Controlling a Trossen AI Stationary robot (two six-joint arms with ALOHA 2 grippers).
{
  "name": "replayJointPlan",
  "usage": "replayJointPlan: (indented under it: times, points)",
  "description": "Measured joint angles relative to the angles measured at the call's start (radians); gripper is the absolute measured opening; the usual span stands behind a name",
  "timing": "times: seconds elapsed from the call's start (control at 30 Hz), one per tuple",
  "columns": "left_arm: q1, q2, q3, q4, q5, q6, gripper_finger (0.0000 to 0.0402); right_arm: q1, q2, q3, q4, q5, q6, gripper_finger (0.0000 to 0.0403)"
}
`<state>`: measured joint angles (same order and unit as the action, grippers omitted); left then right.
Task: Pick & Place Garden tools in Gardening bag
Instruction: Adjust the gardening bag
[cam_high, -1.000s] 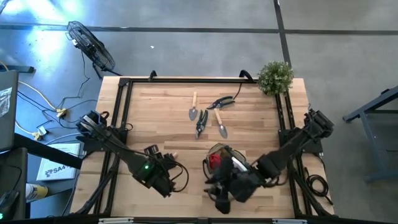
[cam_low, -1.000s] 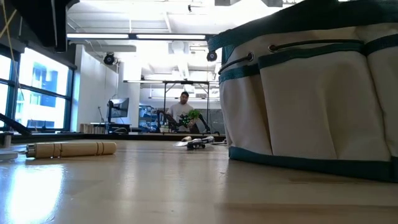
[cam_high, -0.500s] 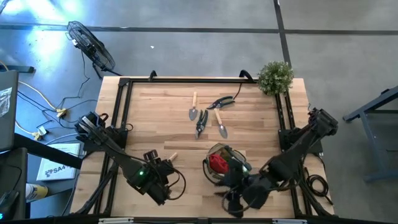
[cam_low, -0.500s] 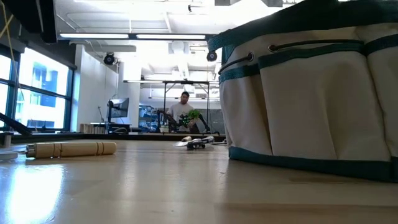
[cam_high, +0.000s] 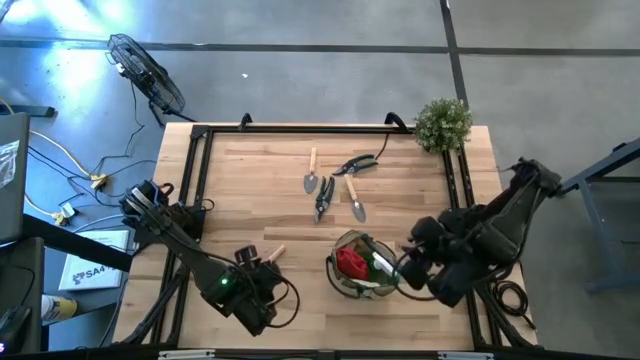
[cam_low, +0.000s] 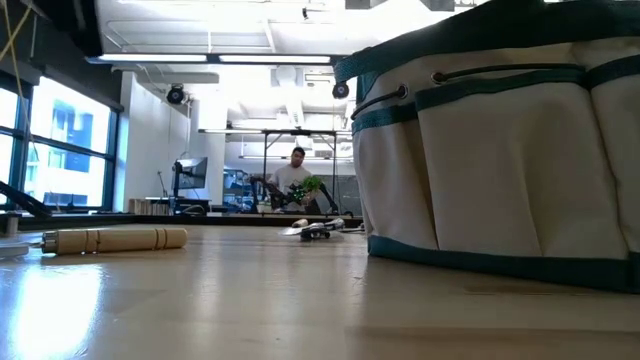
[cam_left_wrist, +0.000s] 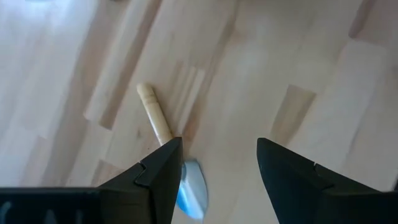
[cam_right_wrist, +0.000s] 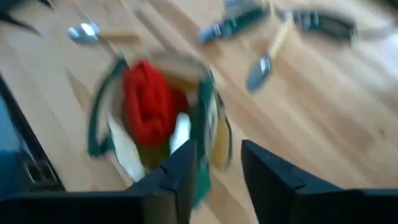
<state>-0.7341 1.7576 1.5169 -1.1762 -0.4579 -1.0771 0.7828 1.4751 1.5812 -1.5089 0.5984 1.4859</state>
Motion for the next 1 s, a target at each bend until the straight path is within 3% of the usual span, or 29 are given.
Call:
replayJointPlan:
  times: [0.2,0.37,0.6,0.73,1.0]
  points:
    - [0.000,0.000,0.000,0.001,-0.099,-0.001,0.0197,0.066,0.002,-0.123,0.010,-0.129,0.161,0.0012]
    - [0.001,0.000,0.000,0.000,-0.110,0.001,0.0152,0.114,0.003,-0.269,0.068,-0.214,0.369,0.0004]
    - [0.001,0.000,0.000,0.000,-0.271,0.015,0.0012,0.117,0.003,-0.477,0.286,-0.211,0.403,0.0003]
    - [0.021,0.013,0.000,0.019,-0.423,-0.017,0.0008,0.081,0.004,-0.560,0.384,-0.172,0.394,0.0003]
    - [0.155,0.098,-0.001,0.036,-0.435,0.011,0.0001,0.022,0.004,-0.641,0.653,-0.168,0.244,0.0003]
